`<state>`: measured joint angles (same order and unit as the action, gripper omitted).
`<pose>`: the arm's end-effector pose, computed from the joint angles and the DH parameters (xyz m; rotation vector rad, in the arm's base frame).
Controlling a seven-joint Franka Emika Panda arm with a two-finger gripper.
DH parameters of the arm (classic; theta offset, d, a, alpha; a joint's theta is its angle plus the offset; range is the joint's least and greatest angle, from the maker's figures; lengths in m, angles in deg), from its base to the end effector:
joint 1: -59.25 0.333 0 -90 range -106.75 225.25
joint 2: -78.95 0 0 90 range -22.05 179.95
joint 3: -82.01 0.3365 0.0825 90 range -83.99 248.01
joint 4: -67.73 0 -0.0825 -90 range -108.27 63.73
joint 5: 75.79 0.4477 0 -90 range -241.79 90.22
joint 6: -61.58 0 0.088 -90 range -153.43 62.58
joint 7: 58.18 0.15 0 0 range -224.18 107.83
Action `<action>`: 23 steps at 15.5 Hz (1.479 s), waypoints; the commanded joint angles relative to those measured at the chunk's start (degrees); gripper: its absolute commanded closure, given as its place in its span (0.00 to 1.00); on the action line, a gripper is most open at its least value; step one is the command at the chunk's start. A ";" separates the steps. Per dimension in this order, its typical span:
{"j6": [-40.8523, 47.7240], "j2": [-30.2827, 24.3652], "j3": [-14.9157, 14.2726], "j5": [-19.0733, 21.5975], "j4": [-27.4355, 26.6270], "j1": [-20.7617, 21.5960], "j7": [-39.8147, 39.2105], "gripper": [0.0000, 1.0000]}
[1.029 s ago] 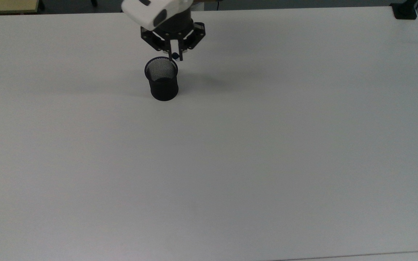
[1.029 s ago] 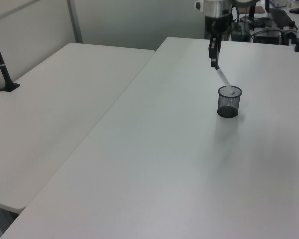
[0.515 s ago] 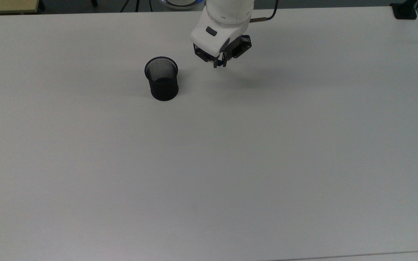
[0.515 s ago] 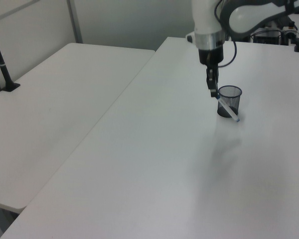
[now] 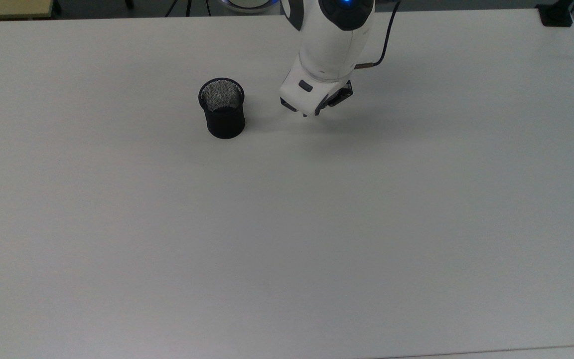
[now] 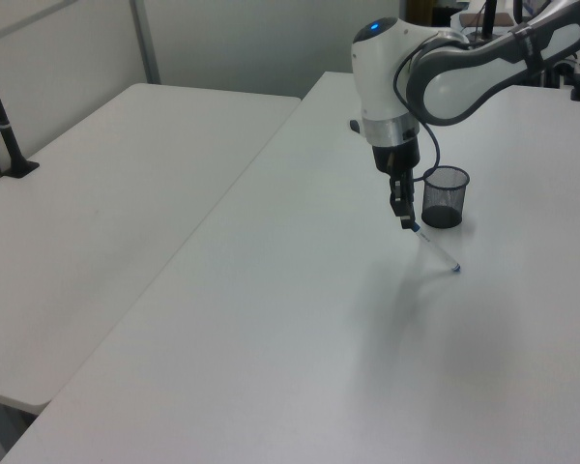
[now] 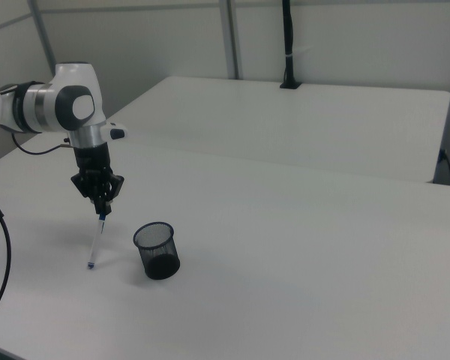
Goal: Remove the marker
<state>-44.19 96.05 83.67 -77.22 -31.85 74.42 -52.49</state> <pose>0.6452 0.1911 0.3392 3.0612 0.3118 -0.2835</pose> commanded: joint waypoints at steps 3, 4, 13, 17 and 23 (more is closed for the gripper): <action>-2.95 1.62 -0.70 0.47 0.00 0.83 2.13 0.56; -2.95 1.62 -0.70 0.38 0.00 0.83 2.22 0.37; -1.99 -5.66 -1.40 -6.47 0.79 -2.15 8.64 0.00; 3.01 -11.81 -1.40 -6.12 1.05 -6.37 7.94 0.00; 6.88 -18.33 -0.70 -4.37 1.05 -13.40 3.91 0.00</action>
<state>-39.79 81.24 82.05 -83.08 -29.29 64.00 -45.54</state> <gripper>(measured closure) 0.000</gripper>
